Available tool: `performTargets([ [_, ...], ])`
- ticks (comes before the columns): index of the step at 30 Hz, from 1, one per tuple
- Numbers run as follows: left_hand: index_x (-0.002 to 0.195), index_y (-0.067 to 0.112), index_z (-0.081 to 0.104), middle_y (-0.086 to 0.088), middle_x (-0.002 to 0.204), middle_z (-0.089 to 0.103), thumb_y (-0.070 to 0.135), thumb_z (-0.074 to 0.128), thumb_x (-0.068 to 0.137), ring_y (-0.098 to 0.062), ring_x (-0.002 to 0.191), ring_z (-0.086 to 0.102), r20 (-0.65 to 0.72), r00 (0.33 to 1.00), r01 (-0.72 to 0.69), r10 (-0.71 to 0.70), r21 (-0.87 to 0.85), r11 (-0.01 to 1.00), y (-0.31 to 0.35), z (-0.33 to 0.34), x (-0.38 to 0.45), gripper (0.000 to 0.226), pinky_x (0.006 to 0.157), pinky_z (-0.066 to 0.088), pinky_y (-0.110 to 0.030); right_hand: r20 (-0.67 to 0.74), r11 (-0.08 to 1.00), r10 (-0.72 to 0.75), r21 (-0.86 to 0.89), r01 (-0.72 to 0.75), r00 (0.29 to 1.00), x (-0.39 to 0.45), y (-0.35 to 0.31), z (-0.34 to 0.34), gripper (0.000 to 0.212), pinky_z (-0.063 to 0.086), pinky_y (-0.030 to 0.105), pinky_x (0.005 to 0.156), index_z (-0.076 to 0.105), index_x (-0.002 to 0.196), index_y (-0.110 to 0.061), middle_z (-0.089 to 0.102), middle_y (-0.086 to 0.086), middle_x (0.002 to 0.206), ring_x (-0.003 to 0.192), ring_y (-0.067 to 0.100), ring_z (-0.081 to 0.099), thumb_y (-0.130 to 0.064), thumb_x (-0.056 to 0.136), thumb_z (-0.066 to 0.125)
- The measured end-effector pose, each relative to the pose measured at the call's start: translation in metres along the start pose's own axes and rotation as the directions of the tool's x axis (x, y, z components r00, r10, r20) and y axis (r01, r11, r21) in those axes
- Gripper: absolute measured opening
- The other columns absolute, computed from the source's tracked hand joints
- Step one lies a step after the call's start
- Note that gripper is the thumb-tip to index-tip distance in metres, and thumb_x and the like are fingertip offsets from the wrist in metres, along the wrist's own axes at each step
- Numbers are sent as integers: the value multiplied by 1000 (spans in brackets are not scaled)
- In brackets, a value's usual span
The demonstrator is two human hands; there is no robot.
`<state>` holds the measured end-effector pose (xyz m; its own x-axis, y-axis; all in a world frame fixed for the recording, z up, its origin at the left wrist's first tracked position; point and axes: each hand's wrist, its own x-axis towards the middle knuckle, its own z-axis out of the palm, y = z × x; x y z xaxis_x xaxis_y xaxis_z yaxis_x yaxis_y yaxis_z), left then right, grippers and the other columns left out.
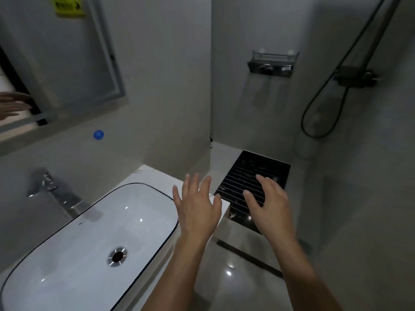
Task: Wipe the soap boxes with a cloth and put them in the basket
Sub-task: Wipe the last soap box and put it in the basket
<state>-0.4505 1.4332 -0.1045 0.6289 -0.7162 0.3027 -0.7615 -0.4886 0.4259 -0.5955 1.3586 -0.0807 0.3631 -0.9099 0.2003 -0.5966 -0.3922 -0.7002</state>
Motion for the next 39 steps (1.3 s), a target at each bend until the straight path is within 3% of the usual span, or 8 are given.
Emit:
performTargets([
  [11, 149, 28, 38, -1, 158, 33, 43, 46, 97, -19, 151, 12, 54, 975, -201, 214, -190, 961, 52, 43, 118, 55, 121, -1, -47, -204, 990, 110, -67, -126, 973, 93, 12, -24, 59, 26, 45, 119, 42, 150, -22, 40, 5, 155, 145, 21, 31, -43, 97, 56],
  [19, 150, 30, 34, 0, 160, 29, 46, 44, 98, -19, 151, 11, 109, 944, -287, 311, -190, 939, 65, 72, 198, 56, 121, 0, -49, -256, 968, 182, -122, -218, 950, 156, 20, -16, 60, 27, 46, 119, 41, 150, -22, 39, 4, 156, 146, 22, 31, -46, 97, 55],
  [32, 148, 29, 38, -2, 158, 32, 46, 49, 96, -22, 151, 13, 107, 934, -324, 341, -148, 934, 140, 169, 314, 56, 120, 3, -53, -271, 969, 186, -111, -223, 944, 306, 91, -17, 59, 25, 45, 119, 41, 150, -24, 40, 2, 155, 145, 19, 30, -45, 97, 55],
  [39, 151, 32, 32, -2, 161, 27, 49, 46, 96, -22, 152, 8, 141, 954, -253, 263, -87, 964, 213, 228, 408, 59, 121, 1, -53, -221, 982, 117, -117, -145, 968, 435, 141, -43, 59, 27, 43, 118, 43, 149, -22, 42, 2, 154, 144, 20, 33, -44, 96, 56],
])
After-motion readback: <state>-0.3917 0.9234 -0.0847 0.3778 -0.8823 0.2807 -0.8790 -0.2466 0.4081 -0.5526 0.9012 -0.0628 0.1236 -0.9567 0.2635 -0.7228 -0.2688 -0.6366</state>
